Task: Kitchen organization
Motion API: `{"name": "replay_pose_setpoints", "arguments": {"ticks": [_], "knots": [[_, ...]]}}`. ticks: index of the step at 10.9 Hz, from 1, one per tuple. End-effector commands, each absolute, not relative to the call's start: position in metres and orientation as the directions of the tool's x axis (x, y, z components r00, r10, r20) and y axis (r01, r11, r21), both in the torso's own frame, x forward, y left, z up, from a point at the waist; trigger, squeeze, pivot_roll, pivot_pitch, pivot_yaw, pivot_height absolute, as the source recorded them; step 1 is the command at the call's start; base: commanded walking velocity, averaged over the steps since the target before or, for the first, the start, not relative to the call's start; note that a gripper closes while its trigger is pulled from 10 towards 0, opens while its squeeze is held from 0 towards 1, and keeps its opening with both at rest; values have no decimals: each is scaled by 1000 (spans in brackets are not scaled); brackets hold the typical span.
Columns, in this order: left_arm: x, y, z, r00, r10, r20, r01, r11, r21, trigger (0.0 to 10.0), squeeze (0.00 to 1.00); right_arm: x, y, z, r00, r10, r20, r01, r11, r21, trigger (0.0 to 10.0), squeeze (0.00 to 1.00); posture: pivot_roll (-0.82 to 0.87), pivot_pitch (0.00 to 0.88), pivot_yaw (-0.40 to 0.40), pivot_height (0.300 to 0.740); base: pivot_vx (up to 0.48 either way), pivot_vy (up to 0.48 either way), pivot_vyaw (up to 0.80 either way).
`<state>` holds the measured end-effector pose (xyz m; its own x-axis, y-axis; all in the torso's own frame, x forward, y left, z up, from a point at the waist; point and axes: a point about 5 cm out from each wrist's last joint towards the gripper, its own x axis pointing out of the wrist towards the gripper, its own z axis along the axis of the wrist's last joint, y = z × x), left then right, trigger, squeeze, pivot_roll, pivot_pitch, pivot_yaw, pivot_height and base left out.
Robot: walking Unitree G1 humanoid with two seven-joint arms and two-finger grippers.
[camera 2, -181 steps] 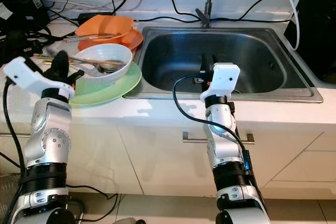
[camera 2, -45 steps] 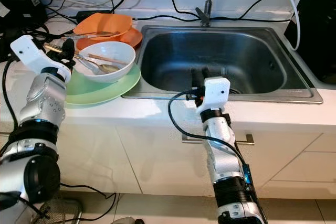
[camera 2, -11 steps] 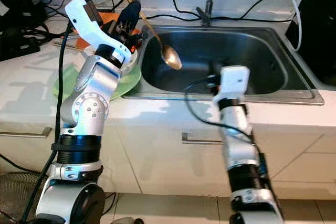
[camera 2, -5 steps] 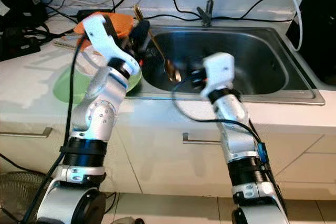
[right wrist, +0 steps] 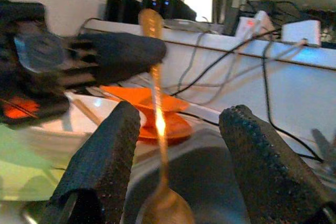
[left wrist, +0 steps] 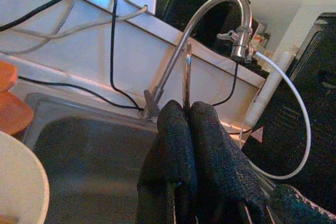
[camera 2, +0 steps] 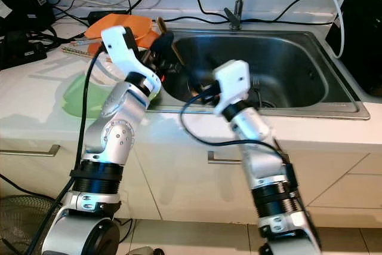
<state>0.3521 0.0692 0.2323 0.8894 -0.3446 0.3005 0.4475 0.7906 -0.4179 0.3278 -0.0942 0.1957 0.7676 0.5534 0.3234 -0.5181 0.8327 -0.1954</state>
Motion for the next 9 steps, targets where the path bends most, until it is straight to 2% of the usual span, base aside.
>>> {"name": "replay_pose_setpoints", "arguments": {"ticks": [1, 9], "knots": [[351, 65, 233, 880, -361, 308, 465, 788, -404, 10000, 0, 326, -93, 196, 762, 564, 318, -530, 825, -195, 10000, 0, 80, 0, 58, 740, 0, 0, 0], [345, 55, 232, 845, -424, 327, 530, 749, -397, 10000, 0, 326, -84, 194, 766, 575, 287, -531, 818, -222, 10000, 0, 88, 0, 42, 740, 0, 0, 0]]}}
